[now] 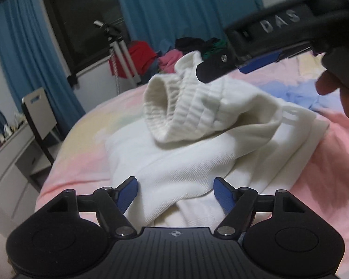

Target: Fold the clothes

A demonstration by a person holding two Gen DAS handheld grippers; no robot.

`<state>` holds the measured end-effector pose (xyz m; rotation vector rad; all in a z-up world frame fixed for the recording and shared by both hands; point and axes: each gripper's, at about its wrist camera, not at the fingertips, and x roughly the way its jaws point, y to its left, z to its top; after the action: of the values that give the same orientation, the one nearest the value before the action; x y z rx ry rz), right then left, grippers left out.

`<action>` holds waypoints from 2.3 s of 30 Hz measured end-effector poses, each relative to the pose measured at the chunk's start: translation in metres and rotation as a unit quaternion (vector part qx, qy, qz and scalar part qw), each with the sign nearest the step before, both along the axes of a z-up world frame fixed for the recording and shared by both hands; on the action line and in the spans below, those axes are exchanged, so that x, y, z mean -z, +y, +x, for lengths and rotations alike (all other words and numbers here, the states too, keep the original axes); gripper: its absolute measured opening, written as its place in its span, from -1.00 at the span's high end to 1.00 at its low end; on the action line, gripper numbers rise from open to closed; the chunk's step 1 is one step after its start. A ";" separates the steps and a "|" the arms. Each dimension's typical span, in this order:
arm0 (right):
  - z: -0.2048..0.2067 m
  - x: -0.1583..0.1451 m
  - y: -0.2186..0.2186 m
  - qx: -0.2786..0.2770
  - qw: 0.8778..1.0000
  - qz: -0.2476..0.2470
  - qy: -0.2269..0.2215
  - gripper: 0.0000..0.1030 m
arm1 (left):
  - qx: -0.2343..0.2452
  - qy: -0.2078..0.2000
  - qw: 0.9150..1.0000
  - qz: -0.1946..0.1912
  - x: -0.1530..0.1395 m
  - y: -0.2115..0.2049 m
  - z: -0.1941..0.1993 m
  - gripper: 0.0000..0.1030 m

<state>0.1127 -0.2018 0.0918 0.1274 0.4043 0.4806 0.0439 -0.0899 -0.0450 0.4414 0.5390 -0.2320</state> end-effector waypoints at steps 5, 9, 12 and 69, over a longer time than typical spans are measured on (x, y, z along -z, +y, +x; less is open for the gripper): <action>-0.007 0.006 0.026 -0.023 0.996 -0.084 -0.019 -0.43 | -0.002 0.007 1.000 -0.006 0.004 0.007 -0.003 -0.43; -0.003 0.017 0.042 -0.022 0.990 -0.136 -0.012 -0.43 | -0.007 0.012 1.000 -0.012 0.007 0.009 -0.002 -0.41; 0.006 0.021 0.040 -0.025 0.991 -0.135 0.004 -0.43 | -0.008 0.013 1.000 -0.012 0.009 0.009 -0.003 -0.41; 0.007 -0.005 -0.096 0.130 0.952 0.272 0.060 0.34 | -0.061 -0.096 0.991 0.070 0.030 -0.015 -0.015 -0.63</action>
<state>0.1201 -0.2976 0.0966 0.7381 0.3590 0.3142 0.0287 -0.1049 -0.0745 0.5595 0.3925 -0.0322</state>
